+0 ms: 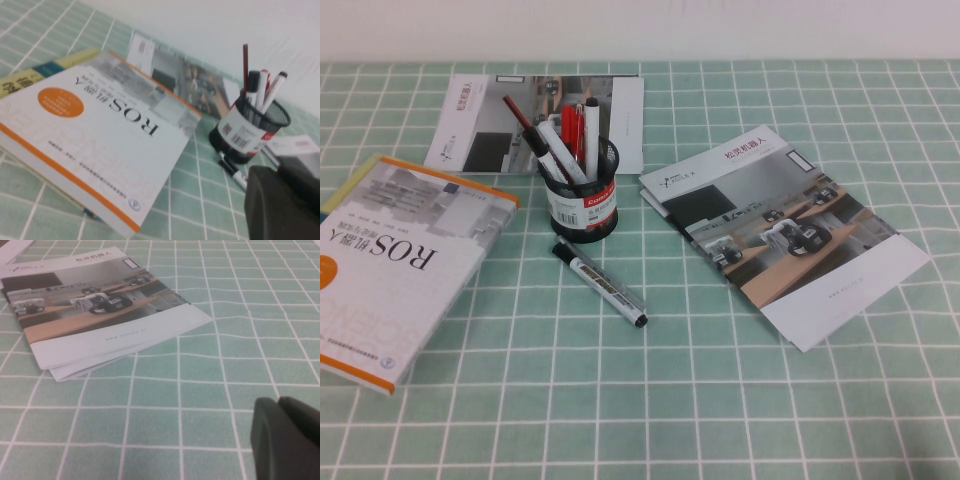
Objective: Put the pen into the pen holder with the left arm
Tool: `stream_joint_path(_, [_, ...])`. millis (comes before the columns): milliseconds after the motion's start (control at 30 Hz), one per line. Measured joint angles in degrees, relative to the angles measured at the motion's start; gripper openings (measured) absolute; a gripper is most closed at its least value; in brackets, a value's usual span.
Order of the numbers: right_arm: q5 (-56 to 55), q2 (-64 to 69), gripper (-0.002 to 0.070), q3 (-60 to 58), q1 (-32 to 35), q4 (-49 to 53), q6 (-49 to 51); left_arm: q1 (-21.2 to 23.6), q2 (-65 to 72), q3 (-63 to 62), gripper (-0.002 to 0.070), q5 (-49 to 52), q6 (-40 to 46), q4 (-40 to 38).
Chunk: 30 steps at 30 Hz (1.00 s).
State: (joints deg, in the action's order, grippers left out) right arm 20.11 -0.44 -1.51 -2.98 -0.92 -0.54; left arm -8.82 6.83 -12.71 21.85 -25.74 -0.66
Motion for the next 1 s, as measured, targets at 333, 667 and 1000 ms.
stream_joint_path(333, [0.0,0.0,-0.002,0.0,0.0,0.0,0.0,0.0,30.9,-25.5,0.0,23.0,14.4,-6.0])
stream_joint_path(667, [0.0,0.0,-0.002,0.0,0.0,0.0,0.0,-4.7,59.8,-35.5,0.0,24.2,24.3,-15.5])
stream_joint_path(1000, [0.0,0.0,-0.002,0.0,0.0,0.0,0.0,-20.0,80.7,-50.9,0.0,22.1,11.9,-9.1])
